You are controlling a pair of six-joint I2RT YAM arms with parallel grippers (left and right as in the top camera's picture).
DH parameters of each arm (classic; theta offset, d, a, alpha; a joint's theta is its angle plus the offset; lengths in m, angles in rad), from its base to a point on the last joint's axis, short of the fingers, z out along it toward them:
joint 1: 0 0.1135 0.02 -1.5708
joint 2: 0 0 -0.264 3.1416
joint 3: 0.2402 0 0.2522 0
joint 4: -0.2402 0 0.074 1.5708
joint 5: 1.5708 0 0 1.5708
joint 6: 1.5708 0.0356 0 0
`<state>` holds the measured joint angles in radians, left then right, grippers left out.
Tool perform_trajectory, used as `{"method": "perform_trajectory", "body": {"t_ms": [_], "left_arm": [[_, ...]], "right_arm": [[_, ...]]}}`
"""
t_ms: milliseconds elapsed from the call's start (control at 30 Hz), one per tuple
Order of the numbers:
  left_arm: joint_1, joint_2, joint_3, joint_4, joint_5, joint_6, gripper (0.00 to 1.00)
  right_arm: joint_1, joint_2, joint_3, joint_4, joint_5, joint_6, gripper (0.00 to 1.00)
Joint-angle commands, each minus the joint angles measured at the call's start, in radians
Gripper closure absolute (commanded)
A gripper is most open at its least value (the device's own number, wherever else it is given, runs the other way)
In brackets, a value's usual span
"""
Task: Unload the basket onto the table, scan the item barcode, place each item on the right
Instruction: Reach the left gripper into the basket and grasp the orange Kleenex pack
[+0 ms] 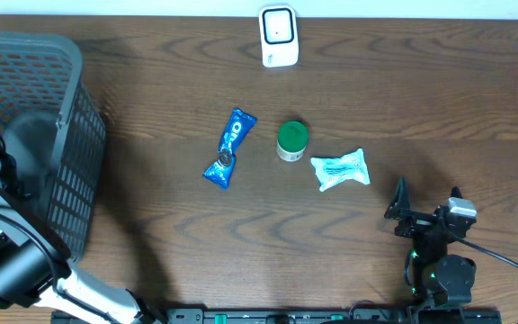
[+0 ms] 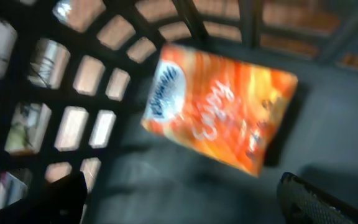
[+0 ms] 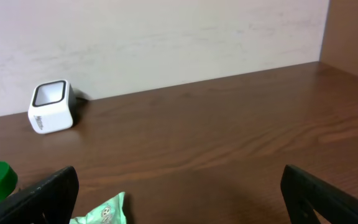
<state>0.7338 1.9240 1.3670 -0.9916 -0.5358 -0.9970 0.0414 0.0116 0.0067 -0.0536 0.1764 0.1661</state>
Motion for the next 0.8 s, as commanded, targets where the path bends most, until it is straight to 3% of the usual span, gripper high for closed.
{"method": "perform_trajectory", "body": {"t_ms": [0,100,267,433,767], "left_arm": [[0.008,-0.017,-0.009,-0.002,-0.146,0.073,0.02],[0.008,-0.017,-0.023,0.055,-0.181,0.131,0.02],[0.008,-0.016,-0.072,0.163,-0.143,0.144,0.02],[0.008,-0.016,-0.164,0.322,-0.097,0.242,0.02],[0.090,-0.016,-0.258,0.448,-0.074,0.245,0.02]], "right_arm": [[-0.012,-0.006,-0.001,-0.003,0.009,-0.014,0.01],[-0.012,-0.006,-0.001,-0.003,0.008,-0.014,0.01],[-0.012,-0.006,-0.001,-0.003,0.008,-0.014,0.01],[-0.012,-0.006,-0.001,-0.003,0.009,-0.014,0.01],[-0.012,-0.006,-0.001,-0.003,0.009,-0.014,0.01]]}}
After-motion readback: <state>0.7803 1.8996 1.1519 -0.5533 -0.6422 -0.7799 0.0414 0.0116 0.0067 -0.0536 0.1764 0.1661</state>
